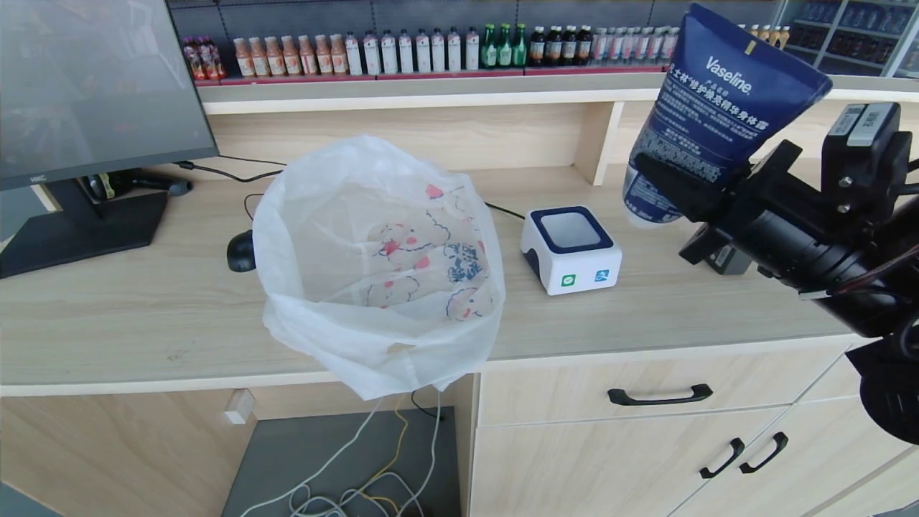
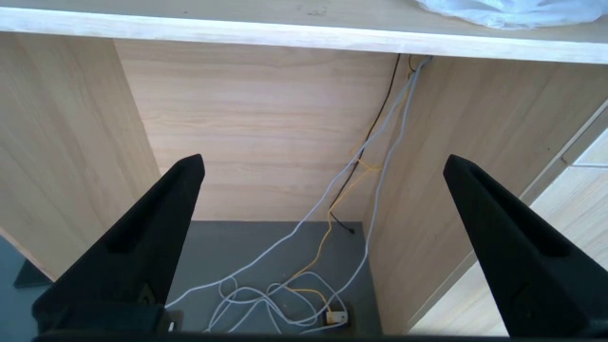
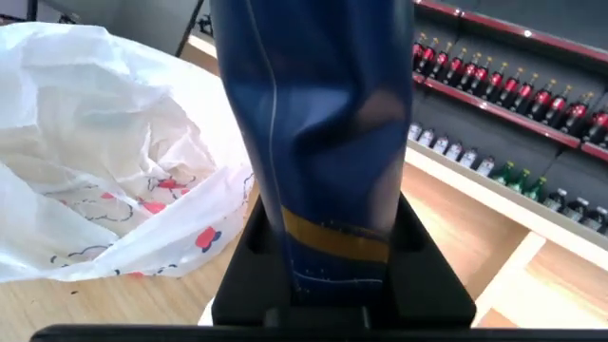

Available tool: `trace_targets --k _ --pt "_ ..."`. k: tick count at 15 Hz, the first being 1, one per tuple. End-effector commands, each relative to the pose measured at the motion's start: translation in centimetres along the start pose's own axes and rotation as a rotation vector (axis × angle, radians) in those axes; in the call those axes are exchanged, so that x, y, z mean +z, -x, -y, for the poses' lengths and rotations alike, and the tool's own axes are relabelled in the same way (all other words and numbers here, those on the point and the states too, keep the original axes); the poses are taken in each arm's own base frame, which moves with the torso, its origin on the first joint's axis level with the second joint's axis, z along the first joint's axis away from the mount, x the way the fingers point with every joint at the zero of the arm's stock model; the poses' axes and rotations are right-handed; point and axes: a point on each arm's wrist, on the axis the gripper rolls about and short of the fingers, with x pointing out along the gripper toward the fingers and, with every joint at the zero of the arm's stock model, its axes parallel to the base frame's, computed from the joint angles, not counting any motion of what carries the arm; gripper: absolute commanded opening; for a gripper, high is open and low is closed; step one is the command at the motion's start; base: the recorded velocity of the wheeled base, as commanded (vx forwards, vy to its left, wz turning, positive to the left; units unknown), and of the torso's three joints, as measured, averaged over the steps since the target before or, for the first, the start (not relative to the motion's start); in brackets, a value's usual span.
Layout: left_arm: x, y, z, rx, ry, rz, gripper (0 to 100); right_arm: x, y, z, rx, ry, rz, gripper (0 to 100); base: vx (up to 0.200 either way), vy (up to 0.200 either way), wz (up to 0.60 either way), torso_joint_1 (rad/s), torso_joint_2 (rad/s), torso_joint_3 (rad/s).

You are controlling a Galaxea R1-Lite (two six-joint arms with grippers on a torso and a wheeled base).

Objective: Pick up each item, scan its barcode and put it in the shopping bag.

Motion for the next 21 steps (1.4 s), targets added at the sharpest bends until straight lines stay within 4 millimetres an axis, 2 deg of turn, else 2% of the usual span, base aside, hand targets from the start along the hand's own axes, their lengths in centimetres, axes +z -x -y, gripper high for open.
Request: trace_targets --k 1,3,6,10,21 --pt "0.0 0.0 0.0 -0.001 0.000 0.000 100 1.5 2.6 -1.0 -0.098 -0.090 -0.048 0 0.000 0.000 0.00 0.000 0.00 0.000" --pt "0.0 0.0 0.0 0.001 -0.001 0.000 100 2.6 4.6 -1.4 -0.246 -0.160 -0.089 0 0.000 0.000 0.00 0.000 0.00 0.000" --pt "0.0 0.0 0.0 0.001 -0.001 0.000 100 3.0 5.6 -1.6 -0.348 -0.219 -0.094 0 0.000 0.000 0.00 0.000 0.00 0.000" --pt "0.0 0.0 0.0 0.001 0.005 0.000 100 3.4 5.2 -1.2 -0.476 -0.331 -0.053 0 0.000 0.000 0.00 0.000 0.00 0.000" --pt "0.0 0.0 0.0 0.001 0.008 0.000 100 4.6 4.5 -0.8 -0.475 -0.326 0.006 0 0.000 0.200 0.00 0.001 0.00 0.002"
